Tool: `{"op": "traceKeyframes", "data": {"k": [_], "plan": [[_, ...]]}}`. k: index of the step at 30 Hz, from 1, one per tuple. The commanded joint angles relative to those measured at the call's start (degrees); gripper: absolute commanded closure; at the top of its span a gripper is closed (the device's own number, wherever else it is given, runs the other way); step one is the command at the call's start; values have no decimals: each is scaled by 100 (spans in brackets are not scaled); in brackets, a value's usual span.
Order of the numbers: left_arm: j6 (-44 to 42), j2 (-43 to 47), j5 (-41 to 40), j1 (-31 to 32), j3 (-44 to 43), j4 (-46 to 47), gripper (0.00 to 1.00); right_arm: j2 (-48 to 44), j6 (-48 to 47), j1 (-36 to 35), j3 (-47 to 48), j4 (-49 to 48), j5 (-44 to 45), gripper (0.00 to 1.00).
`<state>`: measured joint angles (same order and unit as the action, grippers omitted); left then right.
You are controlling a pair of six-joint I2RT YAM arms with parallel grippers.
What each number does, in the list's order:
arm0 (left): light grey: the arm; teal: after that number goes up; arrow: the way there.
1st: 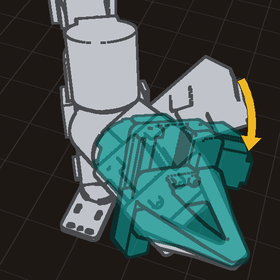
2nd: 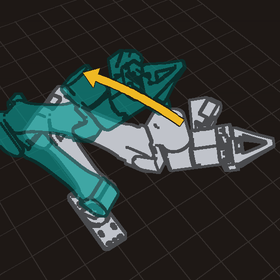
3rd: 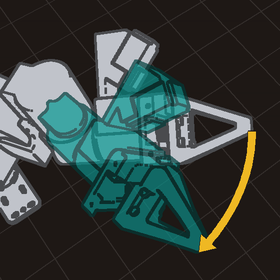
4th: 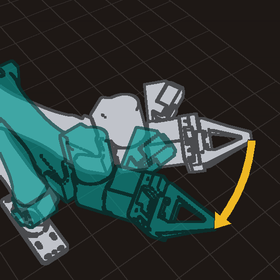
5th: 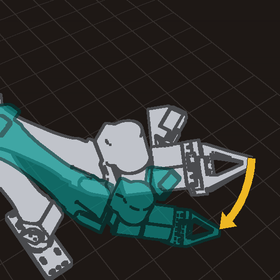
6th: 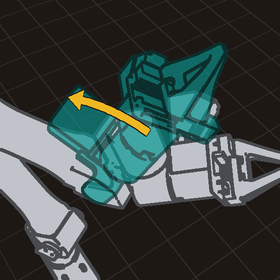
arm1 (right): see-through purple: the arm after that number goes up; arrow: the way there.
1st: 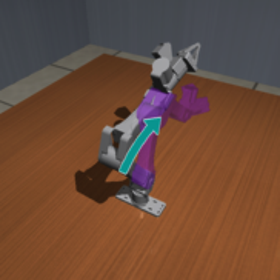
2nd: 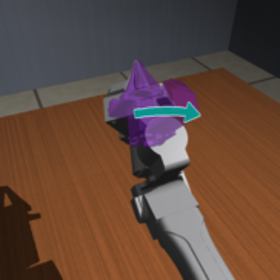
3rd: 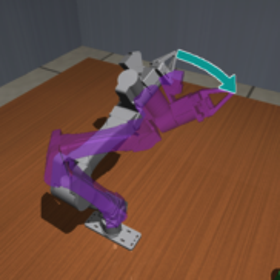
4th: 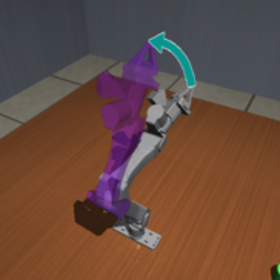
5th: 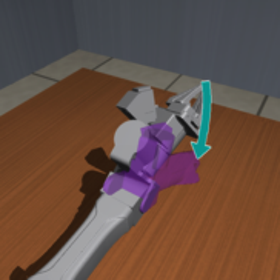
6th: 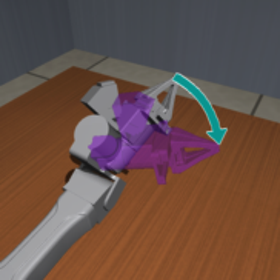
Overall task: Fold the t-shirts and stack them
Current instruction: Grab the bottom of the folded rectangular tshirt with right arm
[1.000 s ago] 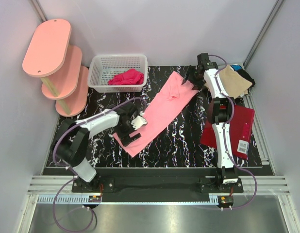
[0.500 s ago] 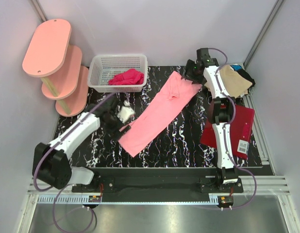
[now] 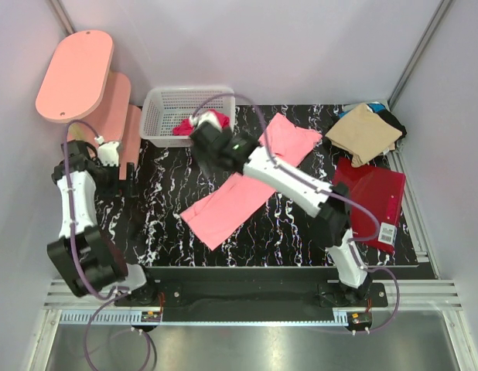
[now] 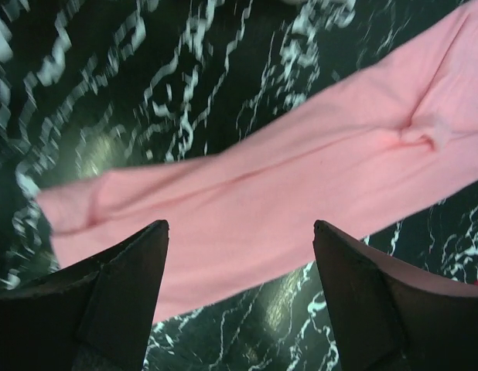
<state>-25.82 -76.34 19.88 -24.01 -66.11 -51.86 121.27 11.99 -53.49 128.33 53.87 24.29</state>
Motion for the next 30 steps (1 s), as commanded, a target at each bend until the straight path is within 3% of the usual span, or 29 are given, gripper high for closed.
{"op": "traceKeyframes", "data": {"k": [1, 12, 30], "plan": [[-247, -557, 1298, -560, -333, -377, 1, 546, -118, -467, -475, 686, 1402, 17], [-371, -558, 1633, -622, -131, -404, 1, 1214, -92, -2058, -529, 713, 946, 19], [-617, -725, 1545, -622, 63, -404, 1, 2427, -48, -2280, 570, 651, 471, 24]]}}
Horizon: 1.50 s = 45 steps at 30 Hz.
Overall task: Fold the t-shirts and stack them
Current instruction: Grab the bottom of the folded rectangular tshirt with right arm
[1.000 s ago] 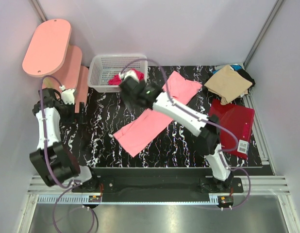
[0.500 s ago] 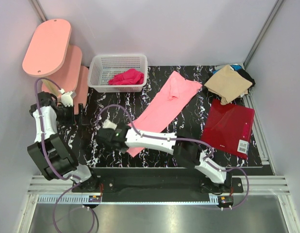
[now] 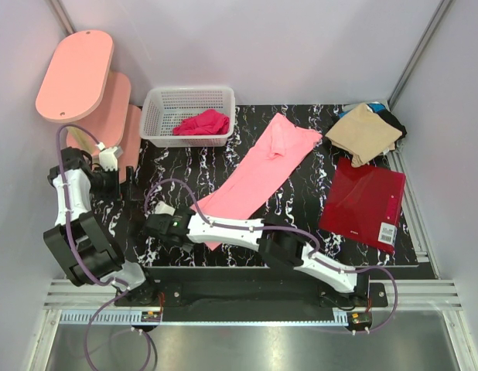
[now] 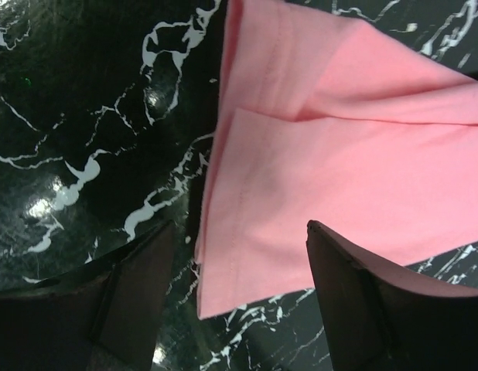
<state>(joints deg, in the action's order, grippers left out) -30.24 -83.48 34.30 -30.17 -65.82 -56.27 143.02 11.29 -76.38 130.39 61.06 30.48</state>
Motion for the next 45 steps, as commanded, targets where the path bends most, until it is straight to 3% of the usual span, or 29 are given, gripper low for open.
{"op": "traceKeyframes", "data": {"k": [1, 6, 22, 26, 35, 45], "plan": [[-184, -19, 103, 3, 34, 29, 1, 287, 40, 0, 399, -68, -148, 24], [-254, -36, 85, 3, 61, 29, 1, 376, 171, 210, 374, -94, -287, 26], [-263, -151, 85, 3, 78, 37, 1, -2, 453, 580, -1112, -797, -894, 51], [-272, -221, 76, -6, 52, 29, 1, 59, 453, 545, -1024, -815, -1088, 59], [-281, -256, 85, -6, 34, 37, 1, -169, 488, 466, -629, -525, -1202, 94], [-272, -239, 85, -6, 43, 37, 1, -907, 576, 449, 197, -217, -2256, 98]]}}
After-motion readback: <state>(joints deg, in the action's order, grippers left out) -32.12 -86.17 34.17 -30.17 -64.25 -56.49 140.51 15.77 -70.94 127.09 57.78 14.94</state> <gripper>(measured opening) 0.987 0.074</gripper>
